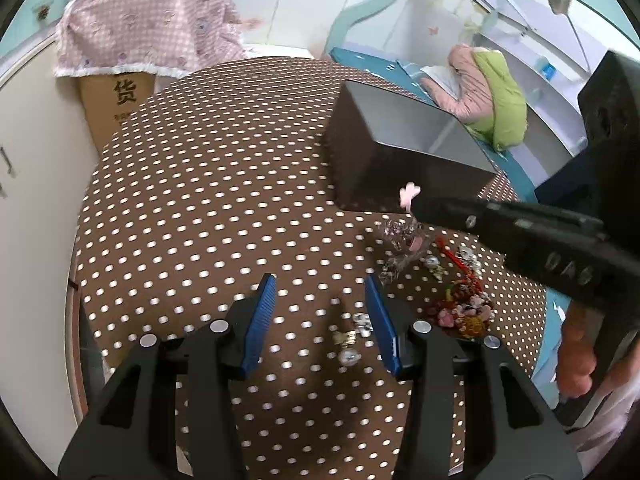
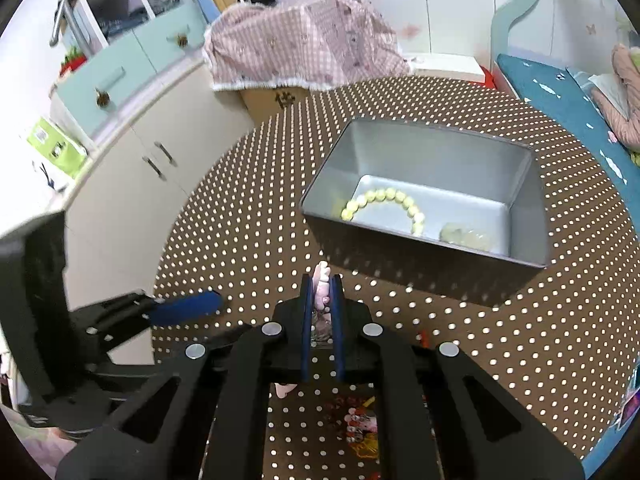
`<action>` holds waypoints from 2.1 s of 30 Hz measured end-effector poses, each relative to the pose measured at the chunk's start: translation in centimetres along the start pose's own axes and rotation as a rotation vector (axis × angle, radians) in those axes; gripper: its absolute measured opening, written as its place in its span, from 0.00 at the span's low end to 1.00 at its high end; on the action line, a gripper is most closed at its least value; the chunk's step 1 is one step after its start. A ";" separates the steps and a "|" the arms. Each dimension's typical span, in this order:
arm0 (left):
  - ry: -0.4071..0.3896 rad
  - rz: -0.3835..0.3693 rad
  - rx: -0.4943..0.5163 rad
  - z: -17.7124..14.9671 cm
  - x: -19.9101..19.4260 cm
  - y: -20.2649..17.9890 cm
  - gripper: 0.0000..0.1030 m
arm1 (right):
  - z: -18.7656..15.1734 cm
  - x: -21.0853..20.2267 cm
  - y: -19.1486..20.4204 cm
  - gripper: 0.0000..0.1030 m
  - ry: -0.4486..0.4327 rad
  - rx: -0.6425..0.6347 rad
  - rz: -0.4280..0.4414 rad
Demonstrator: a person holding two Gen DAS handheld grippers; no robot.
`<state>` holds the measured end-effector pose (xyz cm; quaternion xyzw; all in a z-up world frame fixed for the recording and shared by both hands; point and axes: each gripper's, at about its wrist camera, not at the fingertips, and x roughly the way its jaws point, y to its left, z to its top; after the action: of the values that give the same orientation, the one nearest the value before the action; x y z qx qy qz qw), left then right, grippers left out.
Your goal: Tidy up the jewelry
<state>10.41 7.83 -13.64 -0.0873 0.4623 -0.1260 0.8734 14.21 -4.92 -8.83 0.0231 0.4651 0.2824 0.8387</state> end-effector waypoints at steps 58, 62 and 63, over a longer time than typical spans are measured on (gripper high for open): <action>-0.014 -0.176 0.202 3.3 4.0 -9.8 0.11 | 0.4 -7.1 -5.9 0.06 -0.159 0.163 0.154; 0.003 -0.186 0.205 3.2 4.5 -10.2 0.17 | 0.5 -7.5 -6.6 0.06 -0.172 0.187 0.159; 0.000 -0.191 0.205 3.1 4.4 -10.2 0.20 | 0.5 -7.6 -6.8 0.06 -0.174 0.191 0.159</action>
<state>13.94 -3.14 -12.66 -0.0413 0.4366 -0.2550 0.8618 14.59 -14.29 -4.78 0.1638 0.4120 0.2994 0.8449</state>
